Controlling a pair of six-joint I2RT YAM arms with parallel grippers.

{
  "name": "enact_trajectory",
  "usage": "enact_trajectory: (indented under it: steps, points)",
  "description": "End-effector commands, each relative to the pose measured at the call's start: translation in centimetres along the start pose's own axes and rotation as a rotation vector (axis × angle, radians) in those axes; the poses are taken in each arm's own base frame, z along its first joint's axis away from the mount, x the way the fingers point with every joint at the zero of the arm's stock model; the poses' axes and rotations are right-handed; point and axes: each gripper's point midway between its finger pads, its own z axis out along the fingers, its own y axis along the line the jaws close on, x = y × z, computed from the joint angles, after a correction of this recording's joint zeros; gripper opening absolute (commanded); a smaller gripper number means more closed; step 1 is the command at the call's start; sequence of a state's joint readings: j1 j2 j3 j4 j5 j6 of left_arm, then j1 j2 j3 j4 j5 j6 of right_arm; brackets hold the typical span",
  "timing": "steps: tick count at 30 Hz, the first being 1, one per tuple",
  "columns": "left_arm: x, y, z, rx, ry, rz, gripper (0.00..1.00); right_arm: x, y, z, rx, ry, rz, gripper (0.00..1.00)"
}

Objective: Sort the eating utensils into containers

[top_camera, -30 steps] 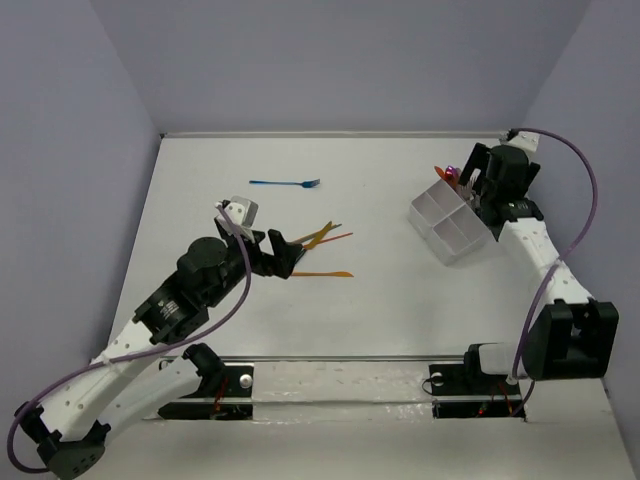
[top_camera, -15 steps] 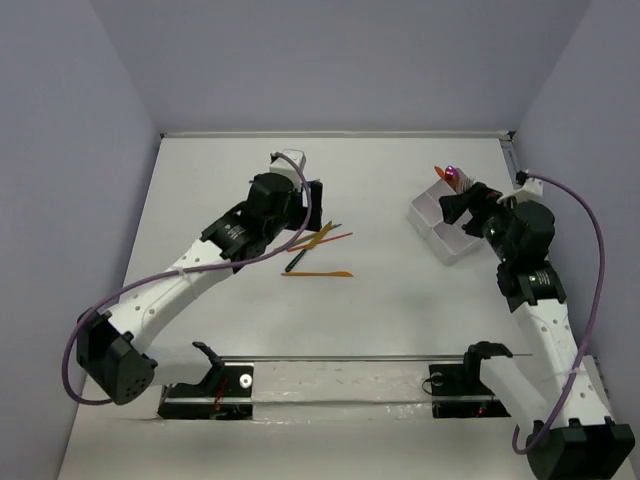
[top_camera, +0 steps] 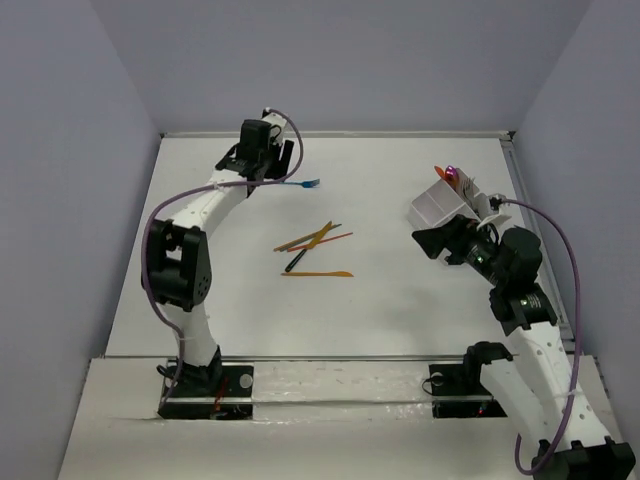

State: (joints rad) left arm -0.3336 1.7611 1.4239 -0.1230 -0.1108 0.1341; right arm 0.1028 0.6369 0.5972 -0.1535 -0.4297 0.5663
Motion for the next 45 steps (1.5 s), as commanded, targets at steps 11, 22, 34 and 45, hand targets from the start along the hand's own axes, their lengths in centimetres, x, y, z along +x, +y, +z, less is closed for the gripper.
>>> enact_trajectory:
  steps: [11, 22, 34, 45]
  points:
    - [1.7, -3.2, 11.4, 0.186, 0.127, 0.245, 0.73, 0.7, 3.0, 0.0, -0.137, 0.049, -0.073, 0.93]
    - [3.5, -3.1, 14.6, 0.195, 0.176, 0.288, 0.68, 1.3, 2.8, 0.5, -0.141, 0.074, -0.053, 0.92]
    - [7.9, -3.6, 15.4, 0.258, 0.265, 0.247, 0.52, 0.2, 2.6, 0.5, -0.109, 0.040, -0.069, 0.92]
    - [8.9, -4.7, 14.7, 0.316, 0.293, 0.207, 0.15, -0.1, 3.1, 0.4, -0.122, 0.037, -0.072, 0.92]
